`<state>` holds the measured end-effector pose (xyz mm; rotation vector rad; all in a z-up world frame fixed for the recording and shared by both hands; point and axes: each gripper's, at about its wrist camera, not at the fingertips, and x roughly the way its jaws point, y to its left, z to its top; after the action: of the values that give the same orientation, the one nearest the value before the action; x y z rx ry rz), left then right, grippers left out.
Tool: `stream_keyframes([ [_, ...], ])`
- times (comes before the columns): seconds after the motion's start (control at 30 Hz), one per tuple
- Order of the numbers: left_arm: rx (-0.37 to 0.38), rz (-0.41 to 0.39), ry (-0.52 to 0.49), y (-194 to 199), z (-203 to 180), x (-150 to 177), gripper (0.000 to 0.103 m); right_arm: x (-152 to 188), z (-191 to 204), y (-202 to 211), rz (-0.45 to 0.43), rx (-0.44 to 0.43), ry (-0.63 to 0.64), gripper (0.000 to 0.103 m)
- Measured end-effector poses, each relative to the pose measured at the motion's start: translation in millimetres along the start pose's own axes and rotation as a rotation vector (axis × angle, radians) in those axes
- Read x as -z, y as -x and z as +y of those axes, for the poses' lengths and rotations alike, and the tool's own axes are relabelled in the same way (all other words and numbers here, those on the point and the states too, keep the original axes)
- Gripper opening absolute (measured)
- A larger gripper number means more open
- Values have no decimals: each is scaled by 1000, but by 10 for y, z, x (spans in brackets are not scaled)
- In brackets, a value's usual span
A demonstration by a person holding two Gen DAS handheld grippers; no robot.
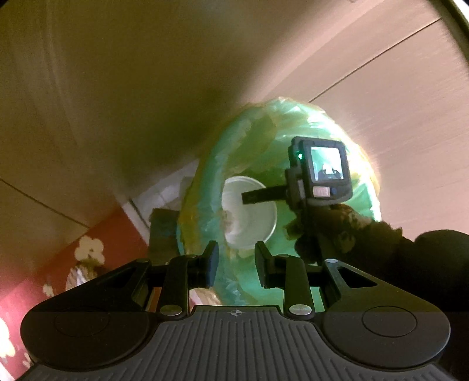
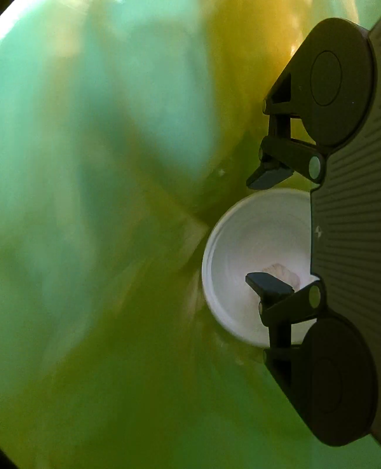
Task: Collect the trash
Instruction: 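Open the right tool over the green bin while the left tool releases the bowl, then raise both tools back to the counter and bring the right tool over the tissue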
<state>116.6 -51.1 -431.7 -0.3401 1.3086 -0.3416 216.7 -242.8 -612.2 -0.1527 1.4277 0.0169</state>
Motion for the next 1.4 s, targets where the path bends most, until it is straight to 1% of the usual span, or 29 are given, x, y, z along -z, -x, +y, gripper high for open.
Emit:
stream_keyframes([
  [0.03,-6,9,2,-1,-4,6,30,-5,-59,-97,48,-30,-47,63],
  [0.1,-11,12,9,25,-22,17,30,20,-140,-200,102,-43,-110,63],
  [0.17,-4,0,12,104,-25,30,30,37,-194,-121,99,-78,-161,62],
  [0.27,2,-14,0,102,-108,49,30,101,-293,283,51,-173,-226,63],
  [0.37,16,-37,-22,242,-269,94,30,250,-409,895,-8,-268,-295,68],
  [0.47,30,-75,-59,490,-493,141,30,490,-526,1639,-110,-336,-324,74],
  [0.5,33,-90,-73,589,-574,159,30,584,-566,1890,-146,-354,-329,78],
  [0.57,31,-129,-106,885,-752,191,30,814,-659,2365,-214,-375,-338,80],
  [0.7,35,-251,-172,1645,-1076,232,30,1122,-608,3279,-311,-416,-371,81],
  [0.77,30,-334,-174,2097,-1185,218,30,1207,-593,3707,-362,-435,-363,82],
  [0.83,17,-416,-164,2502,-1241,162,30,1257,-541,4157,-431,-431,-322,84],
  [0.9,-23,-499,-152,2900,-1265,78,30,1229,-449,4567,-504,-411,-258,85],
  [0.97,-88,-556,-145,3202,-1230,-39,30,1136,-354,4960,-574,-386,-201,88],
  [1.03,-163,-607,-112,3448,-1154,-155,30,984,-261,5269,-626,-371,-169,89],
  [1.1,-216,-633,-73,3614,-1026,-260,30,792,-126,5554,-663,-345,-141,89],
  [1.17,-268,-650,-37,3741,-847,-380,30,557,58,5782,-698,-328,-111,94],
  [1.2,-291,-655,-21,3808,-756,-448,30,419,208,5863,-708,-322,-85,97],
  [1.27,-324,-665,8,3933,-534,-563,30,169,557,5904,-729,-324,-24,97],
  [1.37,-346,-668,41,4095,-238,-690,27,-131,1083,6025,-767,-353,85,96],
  [1.4,-351,-668,38,4148,-132,-720,27,-224,1275,6045,-777,-361,120,89],
])
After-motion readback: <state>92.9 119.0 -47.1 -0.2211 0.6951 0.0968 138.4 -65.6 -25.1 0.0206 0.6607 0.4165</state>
